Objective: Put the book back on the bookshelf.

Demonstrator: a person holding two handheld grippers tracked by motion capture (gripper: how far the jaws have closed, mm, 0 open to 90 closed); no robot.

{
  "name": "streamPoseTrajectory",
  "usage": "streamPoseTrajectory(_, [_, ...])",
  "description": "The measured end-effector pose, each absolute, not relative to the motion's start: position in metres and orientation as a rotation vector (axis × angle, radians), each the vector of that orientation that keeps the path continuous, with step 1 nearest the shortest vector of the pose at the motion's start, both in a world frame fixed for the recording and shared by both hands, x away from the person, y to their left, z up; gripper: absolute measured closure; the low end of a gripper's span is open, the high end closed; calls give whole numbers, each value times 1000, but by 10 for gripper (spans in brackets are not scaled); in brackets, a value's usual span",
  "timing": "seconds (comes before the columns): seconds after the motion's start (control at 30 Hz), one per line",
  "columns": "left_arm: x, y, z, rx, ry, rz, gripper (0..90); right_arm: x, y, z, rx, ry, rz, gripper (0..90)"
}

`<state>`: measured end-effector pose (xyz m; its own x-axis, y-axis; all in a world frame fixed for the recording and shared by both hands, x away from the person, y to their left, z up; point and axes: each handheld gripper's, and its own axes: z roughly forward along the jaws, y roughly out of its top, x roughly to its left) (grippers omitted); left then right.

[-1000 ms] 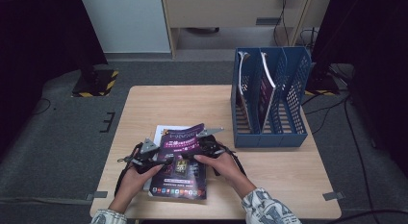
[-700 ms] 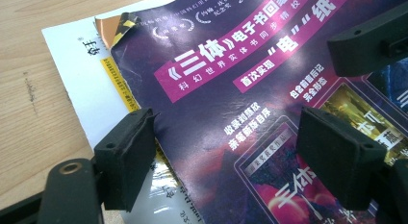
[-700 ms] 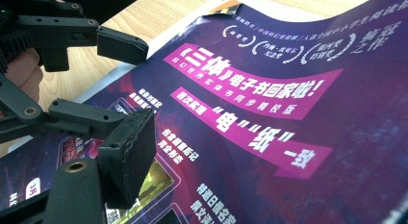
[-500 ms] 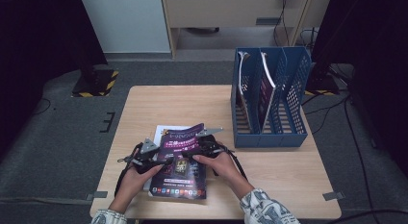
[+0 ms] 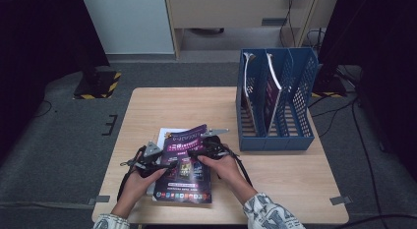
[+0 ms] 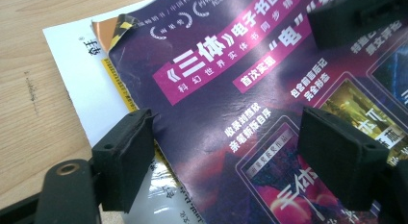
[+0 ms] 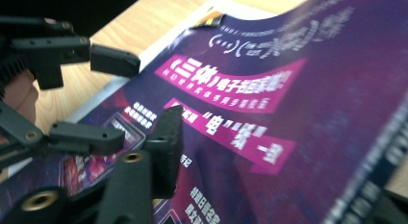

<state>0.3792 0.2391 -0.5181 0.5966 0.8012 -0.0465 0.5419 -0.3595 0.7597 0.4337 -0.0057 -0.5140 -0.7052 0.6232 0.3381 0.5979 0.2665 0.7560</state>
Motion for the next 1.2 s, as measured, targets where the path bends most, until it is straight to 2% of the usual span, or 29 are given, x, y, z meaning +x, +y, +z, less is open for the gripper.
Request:
streamPoseTrajectory(0.13, [380, 239, -517, 2055, 1060, 420, 175, 433, -8, -506, 1173, 2431, 1503, 685])
streamPoseTrajectory(0.27, [380, 240, -515, 2038, 1052, 428, 172, 431, -9, -497, 1127, 2407, 1537, 752])
streamPoseTrajectory(1.2, [379, 244, -510, 2002, 1033, 407, 119, 424, -16, -466, 971, 2288, 1585, 794])
